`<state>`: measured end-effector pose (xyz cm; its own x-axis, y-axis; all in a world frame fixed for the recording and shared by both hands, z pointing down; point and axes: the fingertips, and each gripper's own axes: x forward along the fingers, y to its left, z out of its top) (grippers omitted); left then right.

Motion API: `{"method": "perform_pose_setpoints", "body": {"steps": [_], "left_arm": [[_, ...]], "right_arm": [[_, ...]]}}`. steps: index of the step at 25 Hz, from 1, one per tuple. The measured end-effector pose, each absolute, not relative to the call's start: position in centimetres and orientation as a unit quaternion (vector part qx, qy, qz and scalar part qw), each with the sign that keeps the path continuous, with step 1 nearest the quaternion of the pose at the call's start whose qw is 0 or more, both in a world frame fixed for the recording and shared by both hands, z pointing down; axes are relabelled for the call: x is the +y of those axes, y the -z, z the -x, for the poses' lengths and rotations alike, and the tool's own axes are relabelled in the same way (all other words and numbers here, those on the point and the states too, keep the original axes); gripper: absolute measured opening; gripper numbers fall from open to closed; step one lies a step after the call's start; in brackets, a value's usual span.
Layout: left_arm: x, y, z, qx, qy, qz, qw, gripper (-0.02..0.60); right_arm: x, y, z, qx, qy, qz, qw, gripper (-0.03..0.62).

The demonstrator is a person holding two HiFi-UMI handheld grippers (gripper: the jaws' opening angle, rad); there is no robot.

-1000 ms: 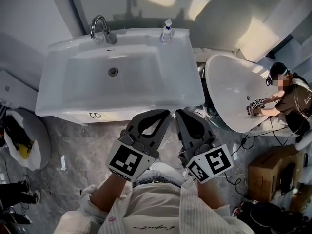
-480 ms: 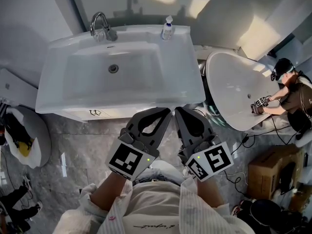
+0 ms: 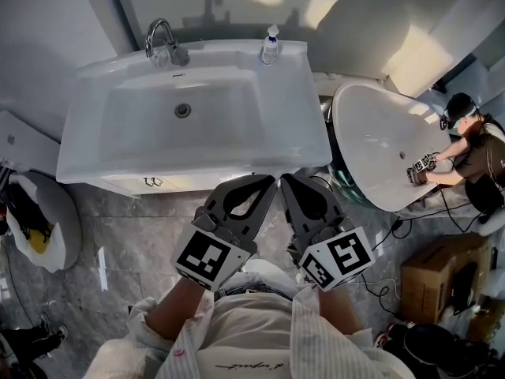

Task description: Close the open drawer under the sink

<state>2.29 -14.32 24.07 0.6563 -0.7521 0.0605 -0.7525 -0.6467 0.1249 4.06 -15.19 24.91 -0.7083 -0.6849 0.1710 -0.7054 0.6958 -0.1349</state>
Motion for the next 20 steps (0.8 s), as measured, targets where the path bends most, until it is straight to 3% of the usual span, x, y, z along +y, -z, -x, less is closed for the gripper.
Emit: {"method": "perform_pose_setpoints", "body": {"steps": [20], "left_arm": [[-14.12,-24.53,-2.54,-0.399,-0.007,-0.913,0.085,0.015]], "right_arm": [[-14.73,-25.43,-3.9,-0.918,-0.101,-0.379,0.056,0.006]]}}
